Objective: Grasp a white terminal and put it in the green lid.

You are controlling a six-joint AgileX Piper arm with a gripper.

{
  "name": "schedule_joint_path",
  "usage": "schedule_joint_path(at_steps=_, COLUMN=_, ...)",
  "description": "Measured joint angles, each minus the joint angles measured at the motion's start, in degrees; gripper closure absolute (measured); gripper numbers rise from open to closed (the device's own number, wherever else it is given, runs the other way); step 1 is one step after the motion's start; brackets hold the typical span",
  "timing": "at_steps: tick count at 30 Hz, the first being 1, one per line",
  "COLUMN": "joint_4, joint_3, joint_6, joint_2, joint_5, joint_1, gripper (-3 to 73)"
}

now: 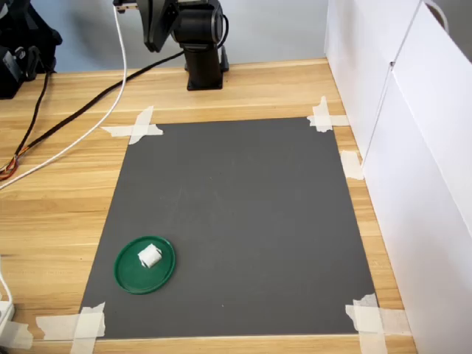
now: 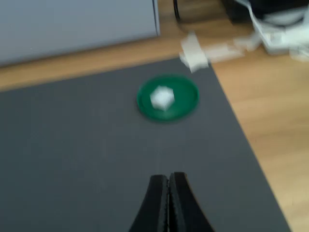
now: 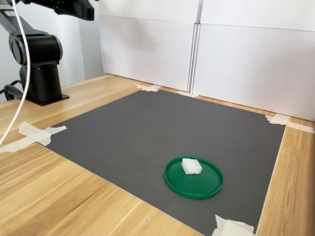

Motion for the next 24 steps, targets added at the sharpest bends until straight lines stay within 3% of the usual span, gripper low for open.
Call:
schedule_joint_path(at_steps=5, joint_4=-0.9, joint_3=8.4, joint_6=0.3, joint_2=-5.9, joint_5=0.9, joint_1=0.0, gripper=71.6)
schedule_joint_path(at_steps=13, joint_4=-1.4, joint_3=12.2, joint_6=0.3, joint_2=-11.3, joint_5=3.7, joint_1=0.0, gripper=71.6)
schedule_joint_path(at_steps=24, joint_4=-8.6, joint_3=12.2, joint_6=0.3, joint_2=-13.0, joint_5=3.8, joint_1=0.0, gripper=71.6)
